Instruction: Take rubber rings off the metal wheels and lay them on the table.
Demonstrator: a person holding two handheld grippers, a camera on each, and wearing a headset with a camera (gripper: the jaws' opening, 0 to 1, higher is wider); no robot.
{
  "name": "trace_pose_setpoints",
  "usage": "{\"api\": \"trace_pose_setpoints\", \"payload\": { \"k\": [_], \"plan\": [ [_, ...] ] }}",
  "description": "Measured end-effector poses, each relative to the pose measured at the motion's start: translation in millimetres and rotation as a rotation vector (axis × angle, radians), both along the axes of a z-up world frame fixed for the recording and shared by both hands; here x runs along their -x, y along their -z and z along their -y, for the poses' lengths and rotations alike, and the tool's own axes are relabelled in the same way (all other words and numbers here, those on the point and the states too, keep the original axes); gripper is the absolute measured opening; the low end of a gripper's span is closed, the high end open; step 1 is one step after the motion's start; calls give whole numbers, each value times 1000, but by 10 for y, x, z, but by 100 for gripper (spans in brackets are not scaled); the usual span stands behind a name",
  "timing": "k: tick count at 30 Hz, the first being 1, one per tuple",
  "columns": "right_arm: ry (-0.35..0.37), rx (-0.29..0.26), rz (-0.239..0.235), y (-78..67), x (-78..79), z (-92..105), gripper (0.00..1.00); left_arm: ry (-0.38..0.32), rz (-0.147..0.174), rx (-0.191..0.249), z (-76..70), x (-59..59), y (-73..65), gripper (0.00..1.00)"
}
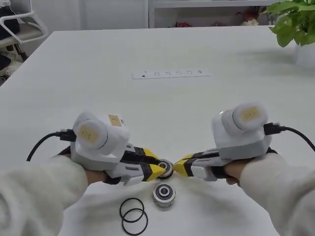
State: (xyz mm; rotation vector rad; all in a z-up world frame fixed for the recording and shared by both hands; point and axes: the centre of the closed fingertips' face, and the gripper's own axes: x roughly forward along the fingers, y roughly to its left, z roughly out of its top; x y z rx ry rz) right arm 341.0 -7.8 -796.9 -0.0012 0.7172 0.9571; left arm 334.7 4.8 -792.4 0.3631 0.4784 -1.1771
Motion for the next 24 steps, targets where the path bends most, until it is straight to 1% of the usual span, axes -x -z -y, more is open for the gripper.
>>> {"api": "trace_pose_setpoints", "payload": {
  "k": [1, 2, 5, 6, 9, 12, 24],
  "plan": [
    [9, -15, -10, -7, -5, -8, 0, 0, 1, 0, 0, -1, 0, 14],
    [13, -15, -20, 2, -3, 2, 0, 1, 1, 0, -1, -2, 0, 14],
    [12, -18, -19, -7, 14, -14, 0, 2, 6, -1, 0, -3, -2, 14],
    [11, -32, -26, -22, 28, -39, 0, 3, 9, -3, 5, 0, -3, 14],
    [9, -15, -13, -21, 26, -51, 0, 1, 16, -5, 9, -6, -3, 14],
    [14, -22, -21, -24, 24, -47, 0, 0, 16, -4, 7, -6, -2, 14],
    [6, -23, -13, -50, 27, -76, 0, -1, 20, -4, 7, -5, 0, 14]
  ]
}}
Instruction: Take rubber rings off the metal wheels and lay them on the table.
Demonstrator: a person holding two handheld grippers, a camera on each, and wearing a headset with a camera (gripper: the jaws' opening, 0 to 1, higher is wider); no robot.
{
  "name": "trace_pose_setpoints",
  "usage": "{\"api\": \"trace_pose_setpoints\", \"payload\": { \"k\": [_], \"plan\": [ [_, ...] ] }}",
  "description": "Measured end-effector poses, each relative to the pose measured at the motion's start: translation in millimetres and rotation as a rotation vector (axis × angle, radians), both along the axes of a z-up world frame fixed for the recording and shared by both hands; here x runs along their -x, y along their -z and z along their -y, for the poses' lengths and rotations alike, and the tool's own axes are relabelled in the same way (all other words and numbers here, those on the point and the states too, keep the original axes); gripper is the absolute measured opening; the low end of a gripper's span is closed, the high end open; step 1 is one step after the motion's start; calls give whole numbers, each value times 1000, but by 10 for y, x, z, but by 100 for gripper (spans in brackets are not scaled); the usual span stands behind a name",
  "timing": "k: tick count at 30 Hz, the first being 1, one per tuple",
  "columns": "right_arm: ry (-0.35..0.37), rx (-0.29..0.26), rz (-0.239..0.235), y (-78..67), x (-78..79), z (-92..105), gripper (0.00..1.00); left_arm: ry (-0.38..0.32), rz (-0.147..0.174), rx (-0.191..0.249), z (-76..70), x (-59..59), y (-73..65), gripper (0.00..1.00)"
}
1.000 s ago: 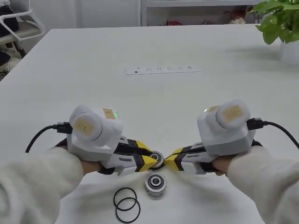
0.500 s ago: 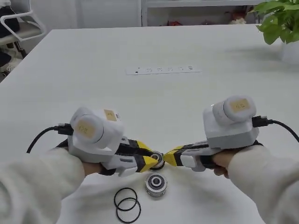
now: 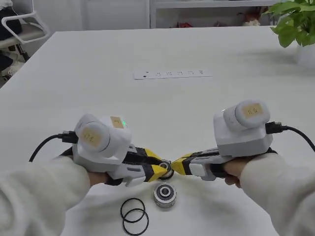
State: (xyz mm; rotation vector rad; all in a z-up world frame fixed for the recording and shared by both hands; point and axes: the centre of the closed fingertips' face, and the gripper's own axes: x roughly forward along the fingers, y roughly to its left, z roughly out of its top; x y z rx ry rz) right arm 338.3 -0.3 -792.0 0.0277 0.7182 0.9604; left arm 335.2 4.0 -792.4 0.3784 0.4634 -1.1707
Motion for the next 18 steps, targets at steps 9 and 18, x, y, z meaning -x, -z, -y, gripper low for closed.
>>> {"api": "trace_pose_setpoints", "payload": {
  "k": [9, 18],
  "plan": [
    [-3, -5, -2, -9, 8, -14, 0, -1, 1, 3, -2, -2, 4, 14],
    [-5, -8, -6, -12, 13, -20, 0, -2, 1, 5, -1, -4, 3, 14]
  ]
}}
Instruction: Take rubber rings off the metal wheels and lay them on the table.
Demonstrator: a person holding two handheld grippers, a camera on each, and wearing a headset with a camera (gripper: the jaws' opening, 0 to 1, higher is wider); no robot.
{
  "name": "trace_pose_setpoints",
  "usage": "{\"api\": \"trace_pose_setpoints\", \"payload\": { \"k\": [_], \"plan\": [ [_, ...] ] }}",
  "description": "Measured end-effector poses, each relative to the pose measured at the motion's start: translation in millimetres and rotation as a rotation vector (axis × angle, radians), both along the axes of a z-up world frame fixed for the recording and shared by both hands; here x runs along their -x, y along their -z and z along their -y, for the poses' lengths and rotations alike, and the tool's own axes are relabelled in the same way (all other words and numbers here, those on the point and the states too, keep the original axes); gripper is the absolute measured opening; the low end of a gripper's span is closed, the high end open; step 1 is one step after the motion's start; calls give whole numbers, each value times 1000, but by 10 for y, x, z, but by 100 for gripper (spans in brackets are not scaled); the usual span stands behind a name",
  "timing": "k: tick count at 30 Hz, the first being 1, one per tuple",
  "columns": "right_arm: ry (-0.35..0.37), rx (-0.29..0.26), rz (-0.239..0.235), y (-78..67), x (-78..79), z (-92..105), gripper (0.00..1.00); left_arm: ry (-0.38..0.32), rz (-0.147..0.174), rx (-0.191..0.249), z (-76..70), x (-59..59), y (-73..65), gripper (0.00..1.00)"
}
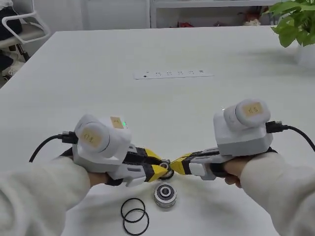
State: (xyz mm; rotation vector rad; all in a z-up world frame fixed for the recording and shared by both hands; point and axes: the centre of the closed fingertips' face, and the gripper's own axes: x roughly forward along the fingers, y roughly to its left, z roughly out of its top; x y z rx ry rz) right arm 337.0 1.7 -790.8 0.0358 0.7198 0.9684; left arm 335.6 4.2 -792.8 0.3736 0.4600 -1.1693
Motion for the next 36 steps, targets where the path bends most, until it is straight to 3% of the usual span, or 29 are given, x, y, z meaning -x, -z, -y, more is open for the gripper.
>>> {"api": "trace_pose_setpoints", "payload": {
  "k": [20, 25, 30, 36],
  "plan": [
    [-12, -10, 0, -23, 13, -25, 0, -3, 1, 5, -4, -1, -2, 14],
    [-5, -72, 17, -176, -12, -88, 0, -6, 1, 7, -3, -3, -4, 14],
    [19, -70, -3, -147, -18, -57, 0, -38, -27, 20, 1, -11, -8, 14],
    [23, -74, -10, -149, -15, -53, 0, -23, -21, -15, -1, 16, -12, 14]
  ]
}}
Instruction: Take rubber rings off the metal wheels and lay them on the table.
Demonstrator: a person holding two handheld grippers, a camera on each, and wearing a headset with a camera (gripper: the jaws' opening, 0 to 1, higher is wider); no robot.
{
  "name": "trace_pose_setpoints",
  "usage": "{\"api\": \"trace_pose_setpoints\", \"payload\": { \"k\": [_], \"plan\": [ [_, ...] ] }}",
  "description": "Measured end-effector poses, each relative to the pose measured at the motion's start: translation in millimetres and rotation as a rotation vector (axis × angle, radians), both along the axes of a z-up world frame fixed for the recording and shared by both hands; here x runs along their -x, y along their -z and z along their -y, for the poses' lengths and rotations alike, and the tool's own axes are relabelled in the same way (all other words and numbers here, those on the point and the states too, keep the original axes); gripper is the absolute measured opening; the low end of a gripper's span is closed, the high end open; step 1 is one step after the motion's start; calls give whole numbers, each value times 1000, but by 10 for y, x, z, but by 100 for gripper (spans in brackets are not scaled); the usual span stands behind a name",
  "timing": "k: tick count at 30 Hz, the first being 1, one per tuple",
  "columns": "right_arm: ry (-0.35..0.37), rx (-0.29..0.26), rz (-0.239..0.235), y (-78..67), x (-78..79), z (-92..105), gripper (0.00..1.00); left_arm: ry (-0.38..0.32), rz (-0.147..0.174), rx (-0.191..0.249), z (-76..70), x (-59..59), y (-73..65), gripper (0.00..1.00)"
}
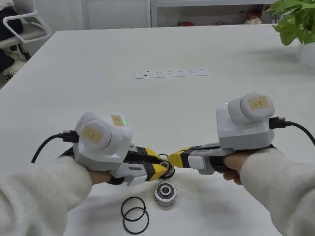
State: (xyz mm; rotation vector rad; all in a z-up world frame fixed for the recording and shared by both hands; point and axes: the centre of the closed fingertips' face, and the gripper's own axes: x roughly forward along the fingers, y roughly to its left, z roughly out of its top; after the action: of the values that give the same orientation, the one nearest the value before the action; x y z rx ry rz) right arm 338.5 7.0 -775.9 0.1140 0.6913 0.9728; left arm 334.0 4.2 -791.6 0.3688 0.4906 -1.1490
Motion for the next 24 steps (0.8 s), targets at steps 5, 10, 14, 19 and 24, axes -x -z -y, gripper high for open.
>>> {"api": "trace_pose_setpoints", "payload": {
  "k": [5, 10, 14, 19, 24],
  "plan": [
    [4, -5, 0, -11, -8, 4, 0, 38, 7, -23, -31, 63, -63, 13],
    [23, -22, -2, -45, -33, 33, 0, 63, 31, -34, -63, 90, -210, 21],
    [31, -37, -6, -78, -43, 32, 0, 56, 42, -25, -94, 91, -341, 32],
    [36, -61, -6, -133, -57, 18, 0, 42, 43, -2, -174, 141, -508, 44],
    [32, -79, -10, -191, -36, -27, 0, 9, 47, 15, -311, 222, -632, 56]
  ]
}}
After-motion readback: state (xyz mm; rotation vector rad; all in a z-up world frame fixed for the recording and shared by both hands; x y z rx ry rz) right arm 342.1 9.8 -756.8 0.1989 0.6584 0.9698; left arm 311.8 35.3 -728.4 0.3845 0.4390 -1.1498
